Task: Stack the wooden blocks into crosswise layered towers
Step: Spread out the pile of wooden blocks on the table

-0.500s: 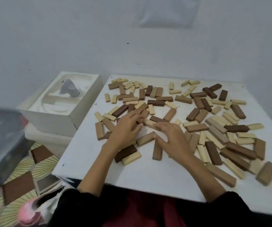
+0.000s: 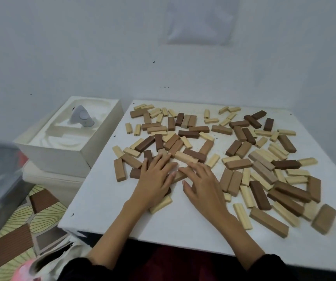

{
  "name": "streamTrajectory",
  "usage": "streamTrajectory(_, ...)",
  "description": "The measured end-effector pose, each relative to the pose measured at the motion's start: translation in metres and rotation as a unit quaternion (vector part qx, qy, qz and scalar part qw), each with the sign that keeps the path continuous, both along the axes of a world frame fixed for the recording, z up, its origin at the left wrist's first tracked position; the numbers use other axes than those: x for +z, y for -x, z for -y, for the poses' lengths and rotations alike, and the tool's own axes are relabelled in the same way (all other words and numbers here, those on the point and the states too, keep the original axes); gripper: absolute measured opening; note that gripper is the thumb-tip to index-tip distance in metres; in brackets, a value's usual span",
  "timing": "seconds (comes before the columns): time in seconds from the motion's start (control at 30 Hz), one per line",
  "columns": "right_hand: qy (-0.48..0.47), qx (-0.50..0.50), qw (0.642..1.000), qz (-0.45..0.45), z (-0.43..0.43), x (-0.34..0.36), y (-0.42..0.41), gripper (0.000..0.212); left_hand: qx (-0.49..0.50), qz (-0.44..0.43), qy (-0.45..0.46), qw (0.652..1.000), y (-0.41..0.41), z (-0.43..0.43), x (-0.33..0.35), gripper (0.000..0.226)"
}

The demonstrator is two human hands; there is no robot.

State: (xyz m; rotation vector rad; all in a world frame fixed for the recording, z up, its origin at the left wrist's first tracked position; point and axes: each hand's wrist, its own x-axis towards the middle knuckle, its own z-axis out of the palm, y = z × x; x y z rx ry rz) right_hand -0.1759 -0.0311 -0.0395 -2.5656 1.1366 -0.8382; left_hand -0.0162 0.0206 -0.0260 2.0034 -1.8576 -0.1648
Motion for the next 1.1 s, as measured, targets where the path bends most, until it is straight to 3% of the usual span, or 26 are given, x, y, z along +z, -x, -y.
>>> streamTrajectory(0.2, -0.026, 0.015, 0.999, 0.013, 0.007, 0.001, 0.000, 0.034, 0.011, -0.031, 0.018, 0.999, 0.001, 0.001, 0.002, 0.055)
streamTrajectory(0.3, -0.052, 0.007, 0.998, 0.023, 0.006, 0.009, 0.013, 0.042, 0.072, -0.027, 0.060, 0.995, -0.011, -0.008, 0.002, 0.066)
streamTrajectory(0.4, -0.012, -0.069, 0.997, -0.013, 0.011, 0.024, 0.044, 0.052, 0.155, -0.012, 0.027, 0.987, -0.028, -0.020, 0.001, 0.082)
streamTrajectory(0.5, -0.055, -0.178, 0.979, -0.083, 0.018, 0.034, 0.086, 0.063, 0.173, 0.005, -0.008, 0.985, -0.030, -0.030, 0.000, 0.103)
streamTrajectory(0.6, -0.121, -0.261, 0.953, -0.100, 0.021, 0.039, 0.125, 0.073, 0.151, 0.014, -0.032, 0.988, -0.021, -0.030, -0.003, 0.104)
streamTrajectory(0.7, -0.120, -0.337, 0.922, -0.149, 0.019, 0.041, 0.155, 0.077, 0.136, 0.009, -0.032, 0.990, -0.013, -0.027, -0.002, 0.100)
streamTrajectory(0.8, -0.147, -0.379, 0.905, -0.123, 0.013, 0.036, 0.180, 0.079, 0.135, 0.000, -0.032, 0.990, -0.013, -0.030, 0.002, 0.104)
streamTrajectory(0.93, -0.164, -0.335, 0.924, -0.081, 0.003, 0.025, 0.193, 0.084, 0.125, -0.021, -0.030, 0.991, -0.011, -0.040, -0.001, 0.113)
streamTrajectory(1.1, -0.185, -0.247, 0.948, -0.071, -0.011, 0.020, 0.177, 0.092, 0.094, -0.051, -0.043, 0.993, 0.004, -0.046, -0.001, 0.106)
